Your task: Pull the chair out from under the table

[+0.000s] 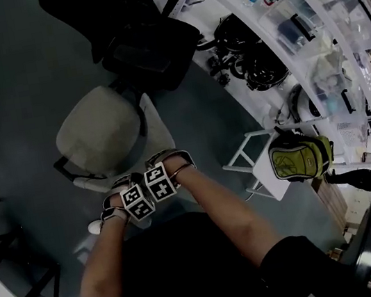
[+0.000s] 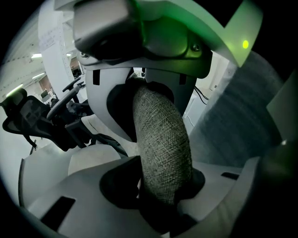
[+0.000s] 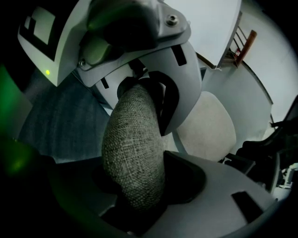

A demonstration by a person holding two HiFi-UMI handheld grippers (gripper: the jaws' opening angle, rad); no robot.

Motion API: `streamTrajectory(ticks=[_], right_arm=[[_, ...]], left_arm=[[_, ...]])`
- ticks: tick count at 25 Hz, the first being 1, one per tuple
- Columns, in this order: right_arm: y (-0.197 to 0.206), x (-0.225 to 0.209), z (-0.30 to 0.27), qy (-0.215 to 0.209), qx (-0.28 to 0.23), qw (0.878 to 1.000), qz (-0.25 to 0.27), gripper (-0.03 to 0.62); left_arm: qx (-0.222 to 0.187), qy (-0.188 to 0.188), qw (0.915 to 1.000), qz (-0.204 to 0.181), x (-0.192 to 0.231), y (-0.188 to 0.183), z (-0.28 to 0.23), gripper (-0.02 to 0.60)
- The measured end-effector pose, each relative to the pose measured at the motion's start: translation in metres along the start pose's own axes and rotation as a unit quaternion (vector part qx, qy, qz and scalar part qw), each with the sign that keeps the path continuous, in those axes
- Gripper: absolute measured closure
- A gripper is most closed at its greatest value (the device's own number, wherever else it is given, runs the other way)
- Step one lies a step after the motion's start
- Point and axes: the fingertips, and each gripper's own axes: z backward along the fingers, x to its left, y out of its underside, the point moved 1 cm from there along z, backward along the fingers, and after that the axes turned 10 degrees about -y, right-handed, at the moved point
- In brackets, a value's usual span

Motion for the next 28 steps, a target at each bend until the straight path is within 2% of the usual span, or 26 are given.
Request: streamTrajectory(ticks=[5, 11, 18, 25, 28], right_arm=[[0.007, 0.015, -0.005, -0.007, -0.004, 1.0, -0.018, 0.379], [0.009, 0.012, -0.006, -0.017, 0.004, 1.0, -0.02, 0.373], [0.002, 0.01, 0.001, -0.008, 0.037, 0.999, -0.011, 0.372], [-0.009, 0.017, 0.027, -0.024, 0.091, 0.995, -0.026, 0.372], [-0.031, 0.021, 0.053, -0.04, 0.092, 0.995, -0.021, 0.372]], left_arm=[[-0.004, 0.011, 0.9999, -0.006, -0.014, -0.008, -0.001, 0.442], [-0.009, 0.026, 0.9996, 0.003, -0.011, -0.007, -0.002, 0.439], [0.01, 0.012, 0.9997, -0.021, -0.007, -0.002, 0.009, 0.439], [-0.02, 0.016, 0.9995, 0.021, -0.001, 0.014, 0.05, 0.439], [-0.04, 0.009, 0.9987, 0.031, 0.004, 0.024, 0.074, 0.44]])
